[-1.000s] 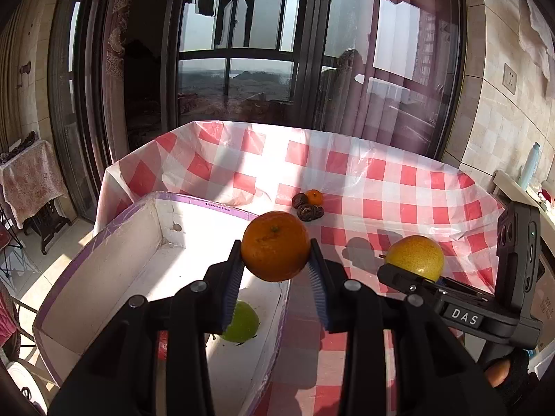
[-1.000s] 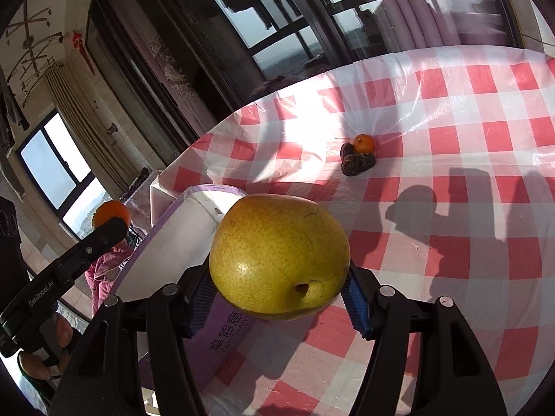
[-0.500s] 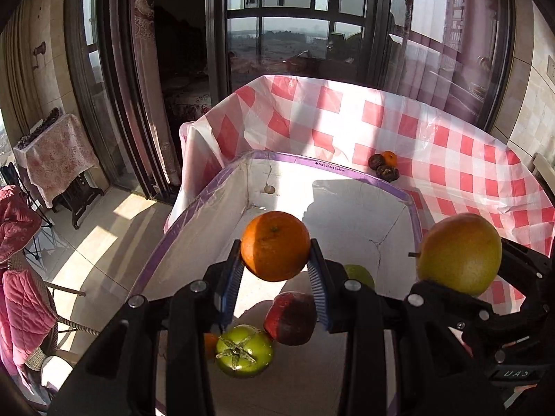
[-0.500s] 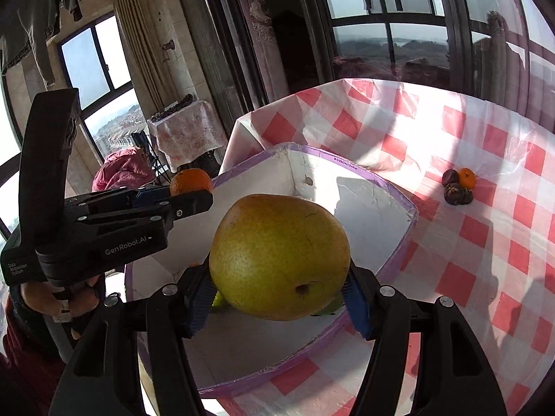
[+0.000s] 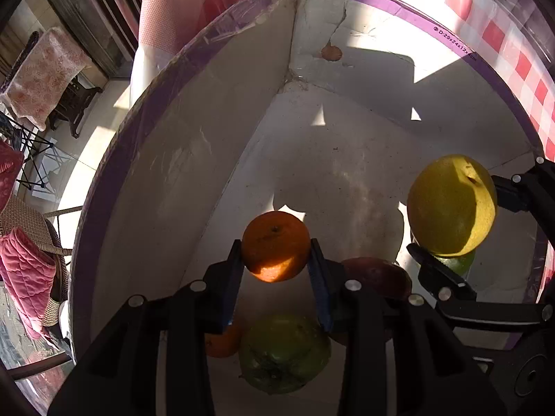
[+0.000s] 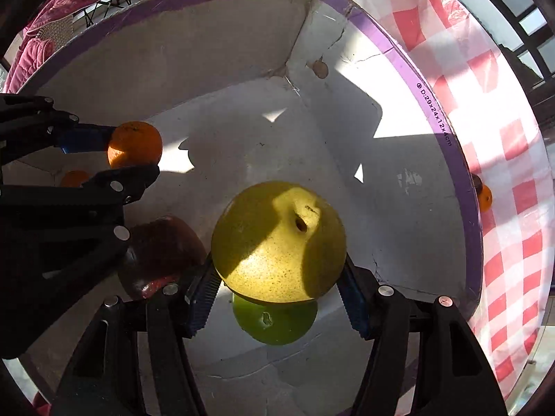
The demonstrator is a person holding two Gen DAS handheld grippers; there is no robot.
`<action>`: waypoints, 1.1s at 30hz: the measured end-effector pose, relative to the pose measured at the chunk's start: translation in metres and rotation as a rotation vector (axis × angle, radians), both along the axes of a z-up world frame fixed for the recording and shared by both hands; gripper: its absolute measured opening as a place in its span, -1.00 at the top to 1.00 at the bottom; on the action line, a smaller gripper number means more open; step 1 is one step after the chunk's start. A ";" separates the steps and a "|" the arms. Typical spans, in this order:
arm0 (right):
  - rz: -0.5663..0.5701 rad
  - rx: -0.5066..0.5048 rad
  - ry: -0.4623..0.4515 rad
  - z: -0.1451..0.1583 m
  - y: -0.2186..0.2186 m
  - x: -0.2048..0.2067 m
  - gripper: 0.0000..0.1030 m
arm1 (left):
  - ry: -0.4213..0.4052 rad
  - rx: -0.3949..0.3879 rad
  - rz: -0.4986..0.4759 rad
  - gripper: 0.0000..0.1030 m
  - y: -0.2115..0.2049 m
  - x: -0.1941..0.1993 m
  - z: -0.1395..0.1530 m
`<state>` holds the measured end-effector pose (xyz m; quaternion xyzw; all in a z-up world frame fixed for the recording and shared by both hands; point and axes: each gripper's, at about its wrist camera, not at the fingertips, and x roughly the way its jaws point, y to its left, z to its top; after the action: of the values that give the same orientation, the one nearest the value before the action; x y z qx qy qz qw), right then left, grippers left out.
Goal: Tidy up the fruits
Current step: 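Lower the pear and mandarin into the box and open both grippers, then move the left gripper to a dark dried fruit and grasp it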
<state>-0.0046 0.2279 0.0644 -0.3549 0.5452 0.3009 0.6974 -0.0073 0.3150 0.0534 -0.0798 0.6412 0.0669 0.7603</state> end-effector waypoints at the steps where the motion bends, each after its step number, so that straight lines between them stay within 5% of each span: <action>1: -0.002 -0.005 0.015 -0.003 0.002 0.004 -0.17 | 0.010 -0.017 0.001 0.28 0.003 0.001 -0.004; 6: 0.015 -0.004 0.032 -0.013 0.005 0.008 0.18 | 0.028 -0.007 0.023 0.28 0.012 0.003 -0.017; 15: 0.012 0.016 0.019 -0.012 -0.009 0.006 0.11 | 0.022 -0.011 0.024 0.26 0.010 0.003 -0.022; 18: -0.005 0.053 -0.016 -0.002 -0.020 0.009 -0.08 | 0.025 -0.013 0.051 -0.17 0.014 0.002 -0.022; 23: -0.076 0.243 -0.089 0.040 -0.064 0.009 -0.36 | -0.007 -0.076 0.138 -0.58 0.015 -0.006 -0.012; 26: -0.115 0.472 -0.160 0.079 -0.116 -0.004 -0.39 | -0.145 0.051 0.200 -0.58 0.006 -0.015 0.026; 29: -0.169 0.711 -0.302 0.112 -0.178 -0.020 -0.56 | -0.424 0.118 0.202 -0.80 -0.022 -0.034 0.094; 33: -0.333 0.855 -0.497 0.128 -0.252 -0.029 -0.70 | -0.770 0.141 0.109 -0.97 -0.086 -0.061 0.168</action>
<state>-0.0341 -0.0239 0.1926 -0.0076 0.2406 0.2884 0.9268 -0.0688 0.2287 0.2211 -0.0806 0.2980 0.1159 0.9441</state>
